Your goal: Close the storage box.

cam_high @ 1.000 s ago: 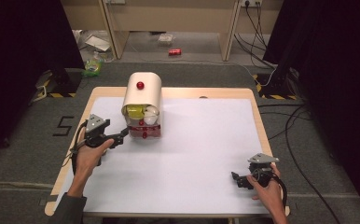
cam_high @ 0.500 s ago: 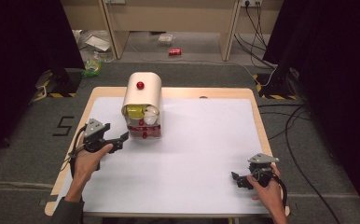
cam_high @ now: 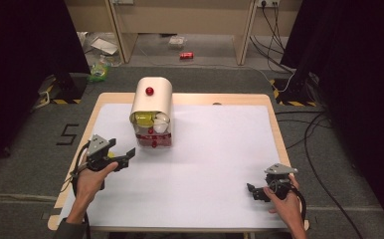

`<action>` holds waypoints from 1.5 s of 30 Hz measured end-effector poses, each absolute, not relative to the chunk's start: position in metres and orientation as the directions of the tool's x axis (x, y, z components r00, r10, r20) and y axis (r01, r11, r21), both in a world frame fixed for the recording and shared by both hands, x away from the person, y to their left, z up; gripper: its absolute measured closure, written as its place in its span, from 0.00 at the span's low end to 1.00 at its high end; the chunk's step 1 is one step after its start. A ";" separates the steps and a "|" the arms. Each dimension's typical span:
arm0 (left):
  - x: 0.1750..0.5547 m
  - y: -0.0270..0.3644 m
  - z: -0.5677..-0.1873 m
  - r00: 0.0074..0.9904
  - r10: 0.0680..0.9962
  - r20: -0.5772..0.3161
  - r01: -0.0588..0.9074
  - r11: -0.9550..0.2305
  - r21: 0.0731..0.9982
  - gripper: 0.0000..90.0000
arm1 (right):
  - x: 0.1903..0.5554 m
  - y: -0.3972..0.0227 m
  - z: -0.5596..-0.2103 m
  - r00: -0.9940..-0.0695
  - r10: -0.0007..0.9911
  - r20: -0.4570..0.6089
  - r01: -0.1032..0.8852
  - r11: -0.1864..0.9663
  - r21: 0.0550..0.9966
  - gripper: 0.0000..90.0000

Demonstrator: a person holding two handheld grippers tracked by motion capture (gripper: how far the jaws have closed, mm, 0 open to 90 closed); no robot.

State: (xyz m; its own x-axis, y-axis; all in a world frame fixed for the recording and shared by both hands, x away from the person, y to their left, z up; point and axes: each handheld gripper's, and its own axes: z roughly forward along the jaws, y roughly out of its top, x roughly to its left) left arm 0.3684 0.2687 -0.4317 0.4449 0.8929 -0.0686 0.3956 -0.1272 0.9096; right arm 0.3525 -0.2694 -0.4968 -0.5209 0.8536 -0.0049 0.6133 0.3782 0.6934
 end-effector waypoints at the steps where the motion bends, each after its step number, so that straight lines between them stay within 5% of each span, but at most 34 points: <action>1: 0.367 0.269 -0.433 0.445 0.893 -0.068 0.397 -0.128 0.909 0.18 | 0.353 -0.269 -0.497 -0.521 0.853 -0.005 0.613 0.379 0.694 0.00; 45: 0.329 0.283 -0.479 0.480 0.876 -0.047 0.408 -0.175 0.896 0.18 | 0.352 -0.269 -0.497 -0.520 0.854 -0.004 0.615 0.377 0.693 0.00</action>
